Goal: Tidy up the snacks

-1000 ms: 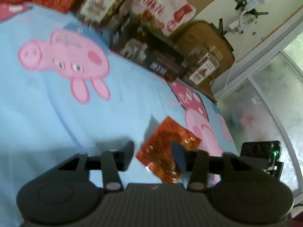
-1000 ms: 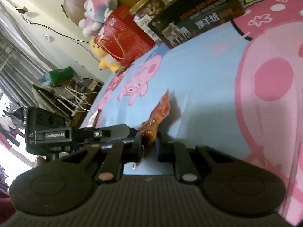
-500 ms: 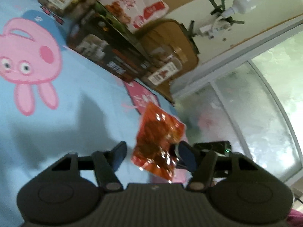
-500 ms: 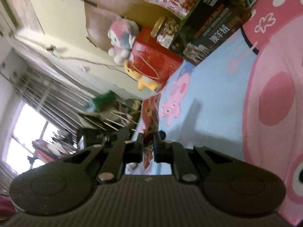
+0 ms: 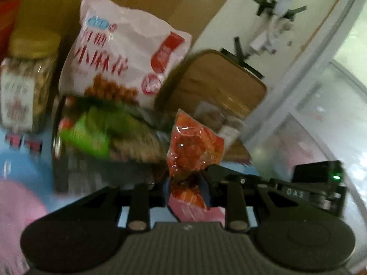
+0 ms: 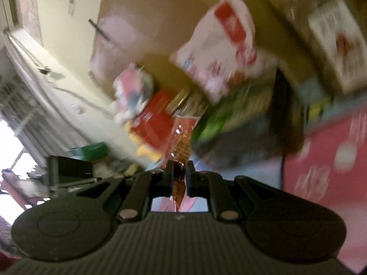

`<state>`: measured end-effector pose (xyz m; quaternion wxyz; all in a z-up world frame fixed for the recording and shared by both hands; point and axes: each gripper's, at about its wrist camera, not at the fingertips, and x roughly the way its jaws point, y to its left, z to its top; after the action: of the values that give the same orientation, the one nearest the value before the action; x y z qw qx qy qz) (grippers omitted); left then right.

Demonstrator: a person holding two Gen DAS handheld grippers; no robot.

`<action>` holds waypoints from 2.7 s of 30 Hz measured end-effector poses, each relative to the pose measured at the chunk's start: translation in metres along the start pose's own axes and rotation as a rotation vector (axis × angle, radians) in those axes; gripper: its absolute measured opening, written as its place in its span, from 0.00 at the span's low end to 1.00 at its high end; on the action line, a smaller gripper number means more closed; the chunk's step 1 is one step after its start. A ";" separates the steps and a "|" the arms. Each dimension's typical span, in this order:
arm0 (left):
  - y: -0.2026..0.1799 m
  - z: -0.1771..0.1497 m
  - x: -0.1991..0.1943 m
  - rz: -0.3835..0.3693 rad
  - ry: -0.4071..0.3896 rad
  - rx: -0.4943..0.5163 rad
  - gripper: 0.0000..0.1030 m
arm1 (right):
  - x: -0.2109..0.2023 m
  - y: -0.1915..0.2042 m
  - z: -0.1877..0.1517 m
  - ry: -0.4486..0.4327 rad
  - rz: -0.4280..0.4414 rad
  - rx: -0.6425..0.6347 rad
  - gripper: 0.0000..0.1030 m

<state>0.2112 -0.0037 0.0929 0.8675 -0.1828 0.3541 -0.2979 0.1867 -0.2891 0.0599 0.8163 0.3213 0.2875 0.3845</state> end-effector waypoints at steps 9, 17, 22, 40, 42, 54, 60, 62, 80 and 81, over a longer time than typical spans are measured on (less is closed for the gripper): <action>0.029 0.032 0.064 0.143 0.031 -0.028 0.26 | 0.070 -0.016 0.034 -0.020 -0.253 -0.232 0.15; 0.010 0.021 0.045 0.159 -0.034 0.070 0.42 | 0.061 -0.009 0.022 -0.179 -0.435 -0.426 0.49; 0.005 0.010 0.015 0.113 -0.095 0.042 0.42 | 0.059 -0.003 0.020 -0.207 -0.407 -0.456 0.48; -0.021 -0.099 -0.043 0.434 -0.057 0.108 0.46 | 0.004 0.053 -0.077 -0.197 -0.469 -0.400 0.49; -0.023 -0.113 -0.046 0.467 -0.048 0.099 0.48 | -0.006 0.055 -0.095 -0.215 -0.490 -0.345 0.49; -0.036 -0.164 -0.075 0.578 -0.079 0.151 0.92 | -0.014 0.073 -0.151 -0.197 -0.581 -0.220 0.72; -0.039 -0.173 -0.080 0.610 -0.096 0.168 1.00 | -0.019 0.084 -0.163 -0.201 -0.558 -0.217 0.74; -0.039 -0.174 -0.081 0.609 -0.098 0.172 1.00 | -0.020 0.087 -0.165 -0.208 -0.565 -0.218 0.76; -0.038 -0.169 -0.081 0.677 -0.107 0.154 1.00 | -0.025 0.085 -0.166 -0.253 -0.586 -0.195 0.84; -0.038 -0.169 -0.081 0.679 -0.106 0.150 1.00 | -0.024 0.085 -0.166 -0.252 -0.586 -0.193 0.84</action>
<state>0.0281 0.0018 0.0389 0.9452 -0.0057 0.3264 -0.0075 0.0171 -0.2162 0.0242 0.9480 0.1909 0.2267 0.1161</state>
